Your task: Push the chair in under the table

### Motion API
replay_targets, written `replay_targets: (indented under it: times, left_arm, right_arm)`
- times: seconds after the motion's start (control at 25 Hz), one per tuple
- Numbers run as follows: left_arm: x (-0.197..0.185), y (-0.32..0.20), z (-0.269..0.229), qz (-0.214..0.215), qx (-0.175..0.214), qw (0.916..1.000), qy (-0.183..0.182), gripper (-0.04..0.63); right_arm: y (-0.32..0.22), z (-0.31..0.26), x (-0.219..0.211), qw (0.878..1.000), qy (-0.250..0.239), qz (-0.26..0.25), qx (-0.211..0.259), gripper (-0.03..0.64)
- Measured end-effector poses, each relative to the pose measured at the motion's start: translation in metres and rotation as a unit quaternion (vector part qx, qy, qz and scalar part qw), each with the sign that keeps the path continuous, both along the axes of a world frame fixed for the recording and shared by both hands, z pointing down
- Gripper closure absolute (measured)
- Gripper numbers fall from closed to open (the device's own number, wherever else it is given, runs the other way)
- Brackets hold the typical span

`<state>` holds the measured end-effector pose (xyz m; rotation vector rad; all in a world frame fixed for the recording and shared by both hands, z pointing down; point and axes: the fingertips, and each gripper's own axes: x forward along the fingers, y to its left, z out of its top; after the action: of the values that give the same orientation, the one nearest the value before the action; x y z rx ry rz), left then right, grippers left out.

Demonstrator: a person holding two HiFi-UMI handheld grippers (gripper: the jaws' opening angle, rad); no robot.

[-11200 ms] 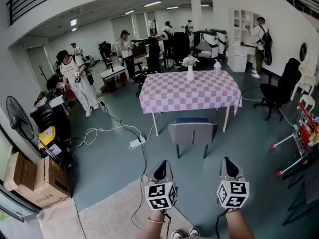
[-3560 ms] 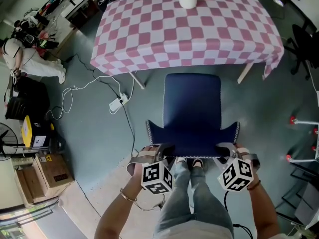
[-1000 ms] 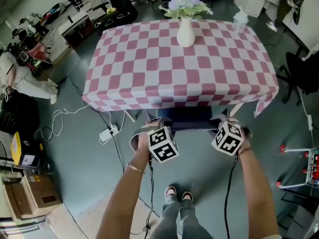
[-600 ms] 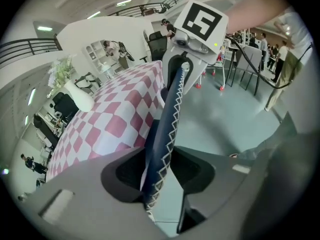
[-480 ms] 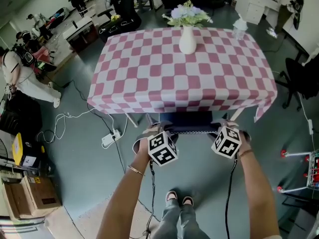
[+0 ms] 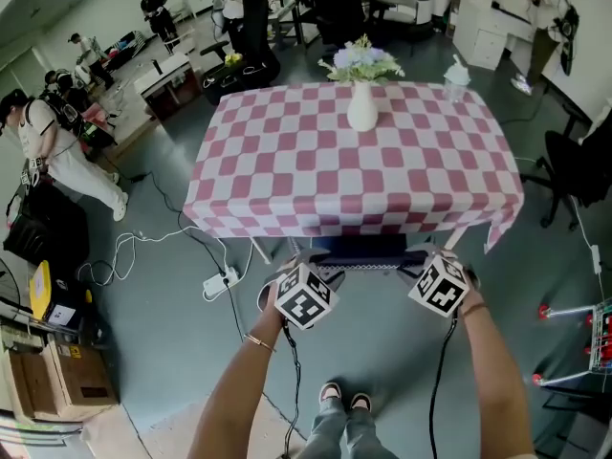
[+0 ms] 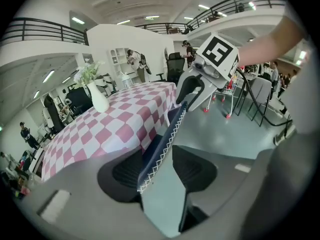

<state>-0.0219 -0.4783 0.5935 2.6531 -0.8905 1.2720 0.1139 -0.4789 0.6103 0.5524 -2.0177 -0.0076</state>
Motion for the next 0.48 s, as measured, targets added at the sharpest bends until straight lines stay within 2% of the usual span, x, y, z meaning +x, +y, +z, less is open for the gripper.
replay_targets:
  times: [0.12,0.24,0.36,0.48]
  left_arm:
    - [0.000,0.006,-0.016,-0.019,0.006,0.9995,0.024,0.405]
    - [-0.003,0.006,-0.045,-0.049,0.032,0.9966,0.058,0.408]
    - [-0.007,0.012,-0.083,-0.094,0.060,0.9883,0.104,0.431]
    - [-0.013,0.021,-0.123,-0.136,0.090,0.9746,0.154,0.434]
  right_arm:
    - [0.001,-0.026,-0.001,0.998,-0.050,0.026,0.017,0.480]
    - [-0.001,-0.062,-0.003,0.989,-0.120,0.071,0.048,0.480]
    - [0.004,-0.101,0.000,0.970,-0.188,0.119,0.097,0.480]
    - [0.016,-0.138,0.007,0.944,-0.248,0.168,0.136,0.480]
